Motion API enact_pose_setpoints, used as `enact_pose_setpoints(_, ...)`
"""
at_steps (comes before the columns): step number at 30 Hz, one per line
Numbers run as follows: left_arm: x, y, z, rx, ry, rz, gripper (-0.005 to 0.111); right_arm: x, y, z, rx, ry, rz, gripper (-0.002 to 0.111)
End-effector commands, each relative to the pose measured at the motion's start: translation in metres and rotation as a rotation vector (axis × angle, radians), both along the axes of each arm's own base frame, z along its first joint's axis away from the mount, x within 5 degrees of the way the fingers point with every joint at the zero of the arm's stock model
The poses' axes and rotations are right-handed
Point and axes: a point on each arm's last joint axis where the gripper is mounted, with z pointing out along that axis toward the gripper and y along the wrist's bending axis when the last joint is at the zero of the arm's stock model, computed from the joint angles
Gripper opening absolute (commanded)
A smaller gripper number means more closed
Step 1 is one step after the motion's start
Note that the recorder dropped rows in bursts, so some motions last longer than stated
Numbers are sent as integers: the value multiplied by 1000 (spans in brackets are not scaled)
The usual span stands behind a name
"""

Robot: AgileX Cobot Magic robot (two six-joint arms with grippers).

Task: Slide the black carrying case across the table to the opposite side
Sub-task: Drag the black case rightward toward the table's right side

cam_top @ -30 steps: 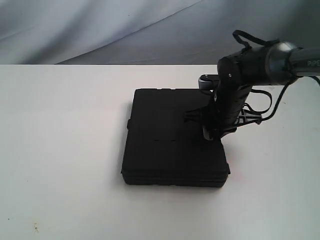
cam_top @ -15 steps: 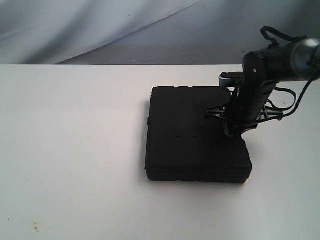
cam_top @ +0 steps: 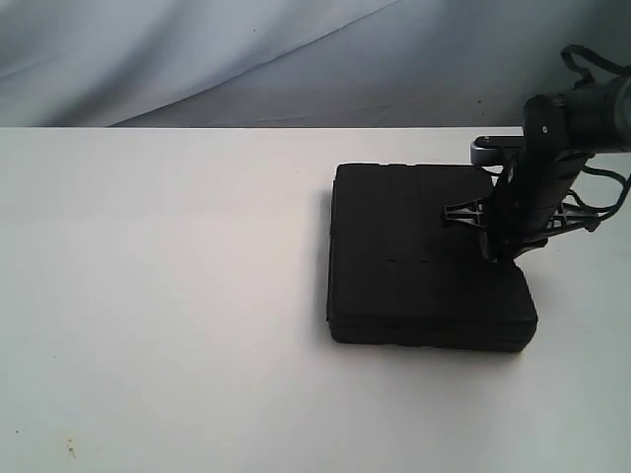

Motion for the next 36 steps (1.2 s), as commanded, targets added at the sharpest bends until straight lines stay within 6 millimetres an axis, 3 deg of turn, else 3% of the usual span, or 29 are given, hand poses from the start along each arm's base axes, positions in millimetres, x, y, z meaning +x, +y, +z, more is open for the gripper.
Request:
enact_pose_setpoints(1,0,0,0,-6,-7,3,0,3,-19,2,-51,2,21,0)
enact_pose_setpoints(36,0,0,0,-4,-7,3,0,12,-54,3,-93,-19,33,0)
